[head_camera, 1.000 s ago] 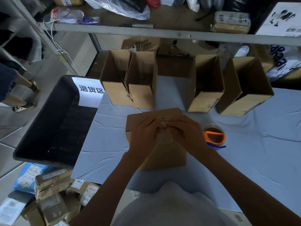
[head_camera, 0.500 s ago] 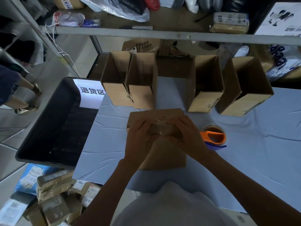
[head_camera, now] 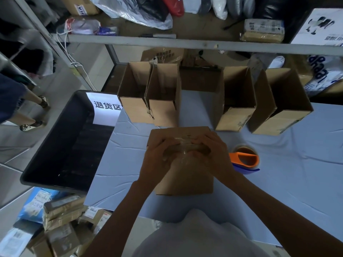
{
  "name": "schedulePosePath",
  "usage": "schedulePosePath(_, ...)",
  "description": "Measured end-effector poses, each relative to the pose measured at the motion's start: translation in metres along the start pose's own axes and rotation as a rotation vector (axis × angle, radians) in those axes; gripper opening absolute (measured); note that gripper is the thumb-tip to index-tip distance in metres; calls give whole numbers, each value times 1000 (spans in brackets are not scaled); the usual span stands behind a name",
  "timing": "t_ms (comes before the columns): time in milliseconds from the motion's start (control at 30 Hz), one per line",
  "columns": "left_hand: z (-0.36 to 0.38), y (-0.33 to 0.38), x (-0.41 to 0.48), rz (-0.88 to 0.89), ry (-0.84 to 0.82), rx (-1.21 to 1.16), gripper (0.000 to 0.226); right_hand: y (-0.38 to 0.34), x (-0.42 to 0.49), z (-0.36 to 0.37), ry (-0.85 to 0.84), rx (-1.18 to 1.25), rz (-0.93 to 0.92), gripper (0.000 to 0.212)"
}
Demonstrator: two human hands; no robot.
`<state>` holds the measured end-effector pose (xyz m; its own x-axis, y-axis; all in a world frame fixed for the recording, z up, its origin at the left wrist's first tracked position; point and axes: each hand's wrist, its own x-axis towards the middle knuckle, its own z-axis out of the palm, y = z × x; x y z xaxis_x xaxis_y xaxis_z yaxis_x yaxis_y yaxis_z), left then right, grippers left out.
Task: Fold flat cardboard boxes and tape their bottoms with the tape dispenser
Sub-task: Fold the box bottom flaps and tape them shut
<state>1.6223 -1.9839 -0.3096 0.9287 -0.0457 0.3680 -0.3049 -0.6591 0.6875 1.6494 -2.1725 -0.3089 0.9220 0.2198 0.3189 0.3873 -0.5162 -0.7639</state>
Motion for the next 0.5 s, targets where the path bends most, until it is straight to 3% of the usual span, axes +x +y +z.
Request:
schedulePosePath(133, -12, -4, -2, -52, 111, -1, 11, 10, -5, 12, 63, -6, -126, 34)
schedulePosePath(267, -4, -1, -2, -72, 73, -35, 8, 4, 0, 8, 95, -348, -321, 53)
schedulePosePath(400, 0, 0, -1, -48, 105, -15, 11, -5, 4, 16, 102, -227, -346, 47)
schedulePosePath(500, 0, 0, -2, -42, 107, 13, 17, -4, 1, 24, 193, -193, -406, 62)
